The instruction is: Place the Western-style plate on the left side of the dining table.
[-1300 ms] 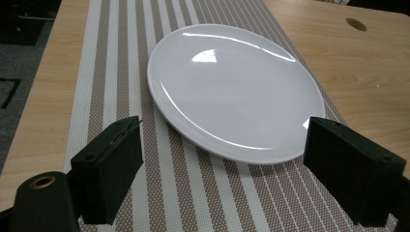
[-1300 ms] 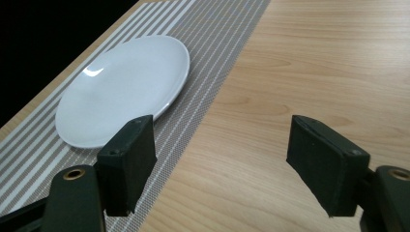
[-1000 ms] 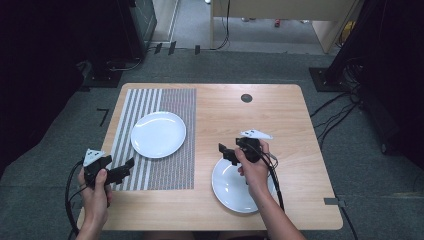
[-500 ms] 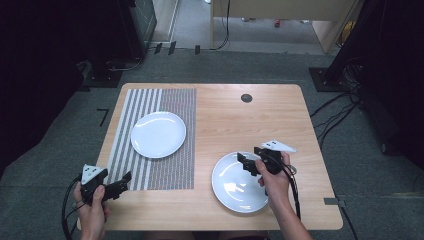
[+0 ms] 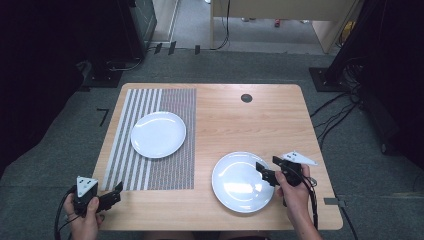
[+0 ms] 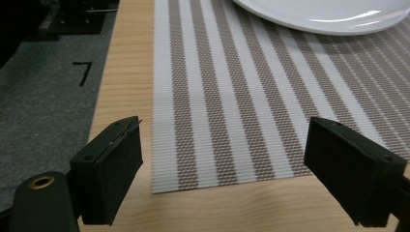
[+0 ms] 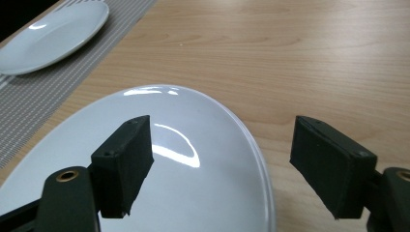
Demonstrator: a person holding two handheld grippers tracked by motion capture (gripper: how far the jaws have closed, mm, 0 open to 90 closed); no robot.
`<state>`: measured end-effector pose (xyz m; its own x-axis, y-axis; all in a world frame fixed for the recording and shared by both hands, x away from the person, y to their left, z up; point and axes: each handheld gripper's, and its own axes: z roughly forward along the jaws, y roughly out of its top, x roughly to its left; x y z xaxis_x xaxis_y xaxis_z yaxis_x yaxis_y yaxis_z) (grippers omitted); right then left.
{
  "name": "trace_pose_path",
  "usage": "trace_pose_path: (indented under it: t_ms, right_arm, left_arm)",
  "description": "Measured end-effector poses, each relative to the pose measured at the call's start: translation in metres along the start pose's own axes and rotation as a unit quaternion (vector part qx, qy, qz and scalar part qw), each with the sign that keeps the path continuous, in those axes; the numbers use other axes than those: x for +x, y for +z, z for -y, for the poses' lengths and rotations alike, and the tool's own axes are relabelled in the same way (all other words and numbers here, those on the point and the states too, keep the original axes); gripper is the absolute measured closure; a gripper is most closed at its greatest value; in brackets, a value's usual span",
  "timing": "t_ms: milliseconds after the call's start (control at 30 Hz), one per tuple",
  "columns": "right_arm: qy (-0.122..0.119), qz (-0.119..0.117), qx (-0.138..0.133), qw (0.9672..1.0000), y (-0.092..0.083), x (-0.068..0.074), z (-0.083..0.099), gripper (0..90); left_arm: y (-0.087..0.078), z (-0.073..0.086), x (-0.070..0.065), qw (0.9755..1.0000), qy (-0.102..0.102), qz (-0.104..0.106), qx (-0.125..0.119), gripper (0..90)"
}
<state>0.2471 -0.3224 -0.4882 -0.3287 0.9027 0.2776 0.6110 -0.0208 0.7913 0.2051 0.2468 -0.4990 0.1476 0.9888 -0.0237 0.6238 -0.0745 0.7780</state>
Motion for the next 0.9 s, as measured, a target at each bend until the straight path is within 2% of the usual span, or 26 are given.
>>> trace_pose_path:
  t_ms: [100, 233, 400, 600, 700, 800, 900]
  right_arm:
    - [0.000, 0.006, 0.000, 1.0000, -0.003, -0.004, 0.004, 23.1]
    - [0.013, 0.019, 0.000, 0.9997, -0.014, -0.018, 0.014, 22.7]
    - [0.024, 0.031, -0.001, 0.9992, -0.024, -0.030, 0.022, 22.3]
    - [0.042, 0.064, 0.001, 0.9971, -0.043, -0.055, 0.036, 22.1]
    - [0.046, 0.073, 0.000, 0.9963, -0.050, -0.062, 0.040, 22.1]
    - [0.048, 0.094, -0.001, 0.9944, -0.062, -0.075, 0.047, 22.1]
    - [0.051, 0.104, 0.001, 0.9933, -0.067, -0.082, 0.052, 22.1]
  left_arm:
    - [0.001, 0.004, 0.005, 1.0000, 0.001, -0.009, 0.004, 13.6]
    - [0.001, 0.010, 0.012, 0.9997, 0.002, -0.020, 0.010, 13.6]
    - [-0.001, 0.014, 0.018, 0.9998, -0.002, -0.019, 0.010, 13.6]
    - [0.001, 0.014, 0.018, 0.9998, 0.003, -0.020, 0.008, 13.5]
    - [0.002, 0.015, 0.017, 0.9997, 0.006, -0.021, 0.010, 13.5]
    - [0.004, 0.016, 0.016, 0.9996, 0.012, -0.018, 0.017, 13.6]
    - [0.005, 0.016, 0.016, 0.9993, 0.018, -0.020, 0.024, 13.5]
